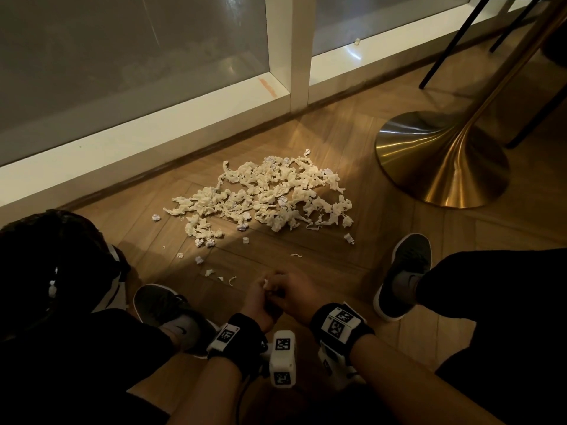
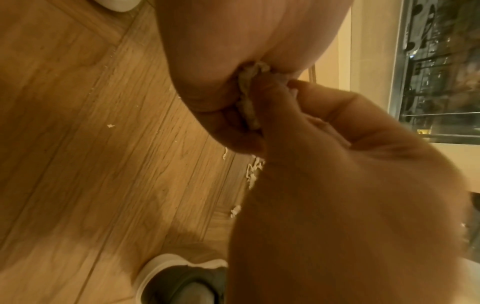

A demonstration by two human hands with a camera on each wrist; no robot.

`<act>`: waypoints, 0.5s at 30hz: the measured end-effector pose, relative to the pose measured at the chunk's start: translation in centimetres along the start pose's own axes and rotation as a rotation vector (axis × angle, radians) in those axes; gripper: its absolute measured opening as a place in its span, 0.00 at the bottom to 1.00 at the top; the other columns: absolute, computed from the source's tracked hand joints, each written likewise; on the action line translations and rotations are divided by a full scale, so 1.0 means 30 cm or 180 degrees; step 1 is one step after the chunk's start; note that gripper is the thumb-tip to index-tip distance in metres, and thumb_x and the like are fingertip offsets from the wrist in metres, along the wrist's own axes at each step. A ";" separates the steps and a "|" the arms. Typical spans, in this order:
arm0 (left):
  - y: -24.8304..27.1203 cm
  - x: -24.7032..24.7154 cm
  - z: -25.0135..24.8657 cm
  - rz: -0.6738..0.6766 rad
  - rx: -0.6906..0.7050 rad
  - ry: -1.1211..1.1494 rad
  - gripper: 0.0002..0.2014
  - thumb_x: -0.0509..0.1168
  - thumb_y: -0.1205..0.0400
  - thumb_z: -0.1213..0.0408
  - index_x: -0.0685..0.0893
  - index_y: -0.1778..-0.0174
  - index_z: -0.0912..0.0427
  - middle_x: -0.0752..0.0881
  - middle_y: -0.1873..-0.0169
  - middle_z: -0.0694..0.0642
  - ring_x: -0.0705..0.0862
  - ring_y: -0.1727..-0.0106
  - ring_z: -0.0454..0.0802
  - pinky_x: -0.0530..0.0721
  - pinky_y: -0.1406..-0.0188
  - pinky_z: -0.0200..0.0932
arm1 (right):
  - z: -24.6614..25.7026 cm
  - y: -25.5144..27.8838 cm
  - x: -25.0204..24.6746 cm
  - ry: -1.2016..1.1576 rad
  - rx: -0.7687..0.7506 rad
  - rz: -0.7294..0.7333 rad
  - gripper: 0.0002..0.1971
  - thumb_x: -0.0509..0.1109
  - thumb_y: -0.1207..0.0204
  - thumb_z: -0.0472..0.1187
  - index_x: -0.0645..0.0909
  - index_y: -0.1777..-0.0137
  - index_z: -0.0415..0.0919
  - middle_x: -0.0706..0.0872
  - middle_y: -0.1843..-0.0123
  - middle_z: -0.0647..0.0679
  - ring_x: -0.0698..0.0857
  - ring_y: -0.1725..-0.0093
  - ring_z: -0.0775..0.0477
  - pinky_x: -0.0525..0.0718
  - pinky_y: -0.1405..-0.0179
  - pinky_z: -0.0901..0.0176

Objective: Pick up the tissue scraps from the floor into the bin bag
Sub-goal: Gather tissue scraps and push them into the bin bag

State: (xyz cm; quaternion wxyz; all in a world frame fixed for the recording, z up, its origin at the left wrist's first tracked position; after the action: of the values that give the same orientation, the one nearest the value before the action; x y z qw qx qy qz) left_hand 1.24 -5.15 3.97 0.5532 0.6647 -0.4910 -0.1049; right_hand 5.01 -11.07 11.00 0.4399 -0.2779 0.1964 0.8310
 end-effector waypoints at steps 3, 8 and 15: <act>0.018 0.047 0.008 0.0090 0.0086 0.0247 0.17 0.47 0.12 0.62 0.80 0.56 0.64 0.85 0.63 0.63 0.82 0.57 0.55 0.79 0.58 0.48 | -0.031 -0.006 -0.005 -0.0172 0.0209 -0.0115 0.05 0.70 0.26 0.29 0.86 0.56 0.37 0.82 0.56 0.58 0.78 0.57 0.63 0.70 0.58 0.79; 0.022 0.087 0.015 -0.0026 0.0207 0.0246 0.21 0.48 0.11 0.55 0.82 0.49 0.65 0.85 0.51 0.65 0.83 0.48 0.56 0.79 0.47 0.50 | -0.131 -0.020 -0.017 -0.0080 0.0671 -0.0382 0.04 0.70 0.27 0.42 0.83 0.63 0.48 0.82 0.62 0.56 0.80 0.58 0.53 0.82 0.53 0.46; 0.002 0.030 -0.003 -0.0184 0.0164 -0.0017 0.15 0.48 0.13 0.66 0.80 0.53 0.66 0.81 0.58 0.64 0.80 0.57 0.54 0.78 0.57 0.46 | -0.031 0.004 -0.022 0.0193 0.0146 -0.0108 0.07 0.69 0.23 0.42 0.88 0.53 0.44 0.83 0.49 0.48 0.72 0.42 0.48 0.68 0.41 0.56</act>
State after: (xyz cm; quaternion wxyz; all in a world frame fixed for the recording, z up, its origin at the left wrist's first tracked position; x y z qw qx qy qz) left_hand 1.74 -5.77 4.42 0.5314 0.6924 -0.4755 -0.1100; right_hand 5.49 -12.08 10.72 0.4541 -0.2960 0.2239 0.8099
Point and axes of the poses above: each hand's wrist, its own y-axis away from the middle knuckle, its own x-axis out of the palm, z = x × y, the point moved 8 cm from there along -y, towards the middle knuckle
